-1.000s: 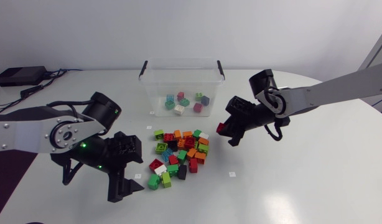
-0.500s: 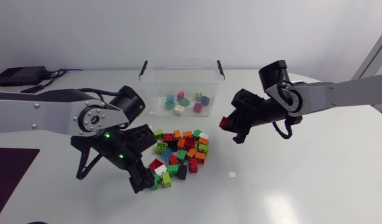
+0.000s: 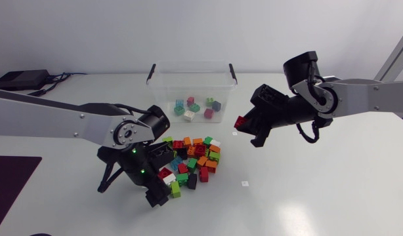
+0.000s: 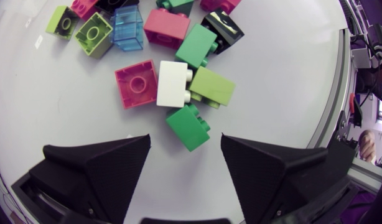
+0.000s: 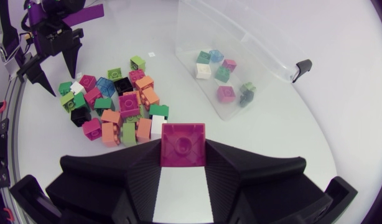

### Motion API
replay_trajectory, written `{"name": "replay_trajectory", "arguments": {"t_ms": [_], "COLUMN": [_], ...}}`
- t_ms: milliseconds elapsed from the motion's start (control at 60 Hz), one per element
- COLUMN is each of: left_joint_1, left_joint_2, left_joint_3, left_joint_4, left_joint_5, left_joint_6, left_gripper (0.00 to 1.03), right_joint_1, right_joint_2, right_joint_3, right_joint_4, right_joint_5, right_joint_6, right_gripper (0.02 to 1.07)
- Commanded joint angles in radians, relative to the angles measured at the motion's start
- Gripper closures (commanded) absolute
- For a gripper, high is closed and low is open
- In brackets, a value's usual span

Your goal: Place the duplo bricks in the container

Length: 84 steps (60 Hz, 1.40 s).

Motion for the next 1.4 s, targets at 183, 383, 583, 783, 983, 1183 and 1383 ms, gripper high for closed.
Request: {"name": "replay_trajectory", "arguments": {"t_ms": [183, 383, 583, 783, 983, 1183, 1383], "left_joint_1": [-0.012, -0.014, 0.000, 0.035, 0.063, 0.089, 0.123], "left_joint_2": [0.079, 0.100, 0.086, -0.009, -0.135, -0.245, -0.253], "left_joint_3": [0.052, 0.047, 0.023, -0.015, -0.023, 0.009, 0.127], "left_joint_4": [0.024, 0.034, 0.007, -0.036, -0.087, -0.101, -0.150], "left_joint_5": [-0.002, 0.001, 0.000, 0.000, 0.000, 0.010, 0.075], "left_joint_6": [-0.036, -0.037, -0.014, 0.052, 0.101, 0.160, 0.200], "left_gripper": [0.48, 0.65, 0.73, 0.73, 0.73, 0.73, 0.73], "right_joint_1": [-0.011, -0.011, 0.002, 0.023, 0.055, 0.061, 0.075], "right_joint_2": [-0.048, -0.066, -0.065, 0.001, 0.112, 0.228, 0.311], "right_joint_3": [0.035, 0.093, 0.182, 0.277, 0.380, 0.475, 0.536], "right_joint_4": [-0.055, -0.067, -0.058, -0.022, 0.017, 0.047, 0.088], "right_joint_5": [-0.006, -0.010, -0.010, -0.003, 0.020, 0.032, 0.063], "right_joint_6": [0.010, 0.041, 0.108, 0.169, 0.209, 0.237, 0.254], "right_gripper": [0.91, 0.91, 0.91, 0.91, 0.91, 0.91, 0.91]}}
